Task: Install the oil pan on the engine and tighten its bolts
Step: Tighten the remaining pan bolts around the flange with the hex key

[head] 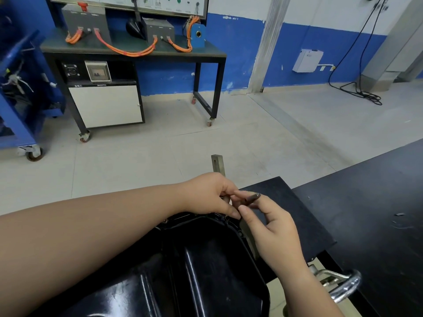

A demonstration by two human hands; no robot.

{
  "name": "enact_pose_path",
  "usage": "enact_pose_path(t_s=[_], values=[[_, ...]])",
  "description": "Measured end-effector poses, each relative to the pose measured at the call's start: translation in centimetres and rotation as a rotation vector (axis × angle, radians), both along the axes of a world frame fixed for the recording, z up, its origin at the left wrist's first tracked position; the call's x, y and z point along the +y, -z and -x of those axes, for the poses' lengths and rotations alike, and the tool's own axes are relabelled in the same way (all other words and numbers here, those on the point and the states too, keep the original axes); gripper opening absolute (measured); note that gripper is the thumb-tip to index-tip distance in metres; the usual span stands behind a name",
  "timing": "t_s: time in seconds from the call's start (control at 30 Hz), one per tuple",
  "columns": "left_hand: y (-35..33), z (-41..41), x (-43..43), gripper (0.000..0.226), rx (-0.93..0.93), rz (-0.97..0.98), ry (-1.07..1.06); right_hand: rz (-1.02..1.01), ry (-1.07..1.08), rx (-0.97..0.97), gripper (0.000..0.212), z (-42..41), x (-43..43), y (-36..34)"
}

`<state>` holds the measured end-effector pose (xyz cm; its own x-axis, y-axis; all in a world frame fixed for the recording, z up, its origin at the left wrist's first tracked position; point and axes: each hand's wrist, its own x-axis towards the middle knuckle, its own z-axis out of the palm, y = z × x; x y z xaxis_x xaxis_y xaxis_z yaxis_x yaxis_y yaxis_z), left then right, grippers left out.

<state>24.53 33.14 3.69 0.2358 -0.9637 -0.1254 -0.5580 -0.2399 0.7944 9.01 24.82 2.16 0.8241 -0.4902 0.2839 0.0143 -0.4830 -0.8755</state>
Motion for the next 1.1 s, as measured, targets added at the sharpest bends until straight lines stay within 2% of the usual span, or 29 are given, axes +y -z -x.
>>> enact_pose_path(t_s=[0.13, 0.27, 0.37, 0.43, 0.53, 0.6, 0.67, 0.73, 0.87, 0.97, 1.03, 1.1], values=[[0.01, -0.14, 0.09, 0.012, 0.038, -0.024, 0.004, -0.025, 0.006, -0.019, 0.035, -0.07, -0.19, -0.19], [-0.21, -0.15, 0.12, 0.011, 0.028, -0.027, 0.008, -0.078, 0.123, -0.013, 0.012, -0.59, -0.15, 0.12], [-0.21, -0.08, 0.08, 0.019, 0.035, -0.022, 0.019, -0.028, 0.136, -0.007, 0.014, -0.61, -0.06, 0.3], [-0.13, -0.08, 0.03, 0.015, 0.03, -0.019, 0.016, -0.028, 0.088, -0.006, 0.006, -0.48, -0.04, 0.15], [0.03, -0.26, 0.03, 0.011, 0.056, -0.03, -0.004, -0.003, 0.001, -0.012, 0.03, -0.17, -0.12, 0.04], [0.11, -0.41, 0.11, 0.006, 0.076, -0.036, -0.006, -0.024, 0.011, -0.01, 0.035, -0.19, -0.21, -0.05], [0.06, -0.41, 0.16, 0.016, 0.085, -0.038, 0.005, -0.024, 0.063, -0.019, 0.026, -0.34, -0.21, -0.05], [-0.01, -0.34, 0.15, 0.016, 0.081, -0.036, 0.008, -0.014, 0.134, -0.026, 0.013, -0.55, -0.16, 0.18], [-0.18, -0.11, 0.19, 0.02, 0.086, -0.043, 0.006, -0.005, 0.189, -0.014, 0.018, -0.78, 0.27, 0.41], [-0.15, 0.02, 0.19, 0.019, 0.058, -0.045, 0.01, -0.003, 0.124, -0.003, 0.009, -0.63, 0.34, 0.06], [-0.11, -0.01, 0.15, 0.01, 0.056, -0.033, 0.007, 0.004, 0.044, -0.007, 0.027, -0.36, 0.29, -0.21], [-0.04, -0.14, 0.19, 0.01, 0.08, -0.03, -0.005, 0.006, 0.004, -0.015, 0.035, -0.31, 0.25, -0.42]])
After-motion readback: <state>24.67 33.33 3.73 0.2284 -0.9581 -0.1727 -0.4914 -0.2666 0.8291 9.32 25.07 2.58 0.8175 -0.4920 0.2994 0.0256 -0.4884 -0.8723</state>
